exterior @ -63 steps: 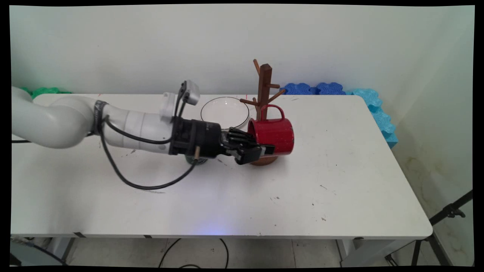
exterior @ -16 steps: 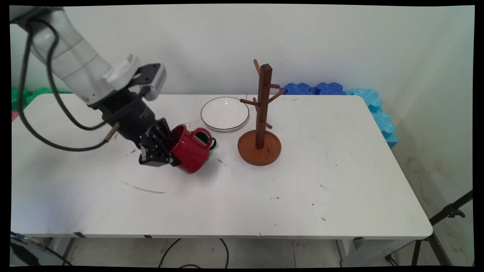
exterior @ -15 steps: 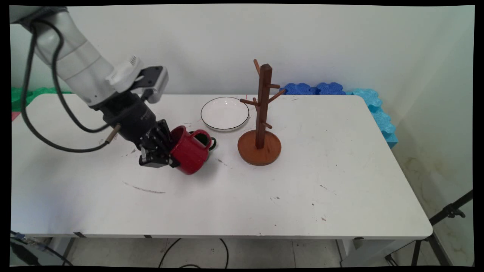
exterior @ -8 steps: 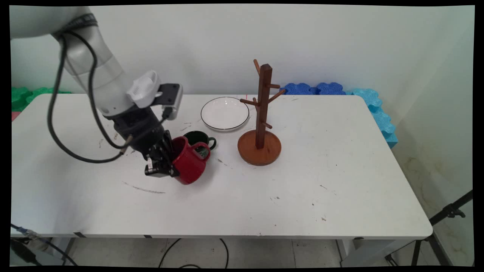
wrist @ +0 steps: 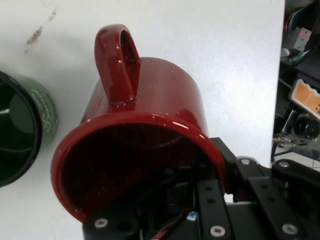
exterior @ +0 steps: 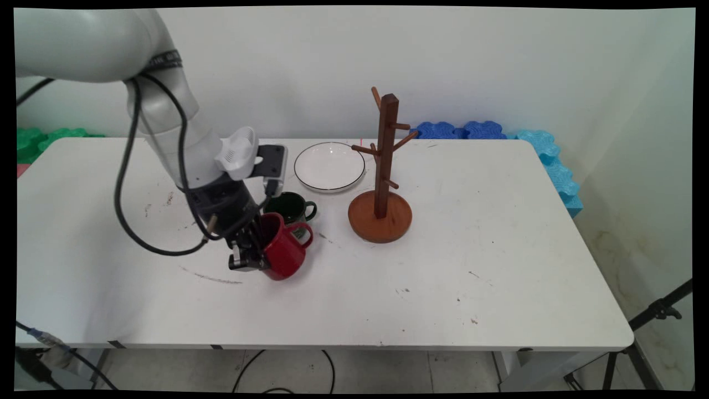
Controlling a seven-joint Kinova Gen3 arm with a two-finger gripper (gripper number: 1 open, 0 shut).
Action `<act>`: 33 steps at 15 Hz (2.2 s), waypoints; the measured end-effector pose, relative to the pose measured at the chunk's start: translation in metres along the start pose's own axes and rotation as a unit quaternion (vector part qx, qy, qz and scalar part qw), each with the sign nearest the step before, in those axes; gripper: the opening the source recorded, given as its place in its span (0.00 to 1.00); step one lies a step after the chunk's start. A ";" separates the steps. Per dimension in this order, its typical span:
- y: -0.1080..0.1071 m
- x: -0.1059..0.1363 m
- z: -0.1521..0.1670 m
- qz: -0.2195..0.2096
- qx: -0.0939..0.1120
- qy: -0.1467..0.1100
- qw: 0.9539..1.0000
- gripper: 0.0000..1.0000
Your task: Place the picked object on the table
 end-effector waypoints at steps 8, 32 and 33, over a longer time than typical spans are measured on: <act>-0.001 0.008 0.021 -0.004 0.006 -0.016 1.000 0.00; -0.003 0.012 0.044 -0.007 0.010 -0.019 1.000 0.00; -0.002 0.012 0.045 -0.007 0.009 -0.018 1.000 0.00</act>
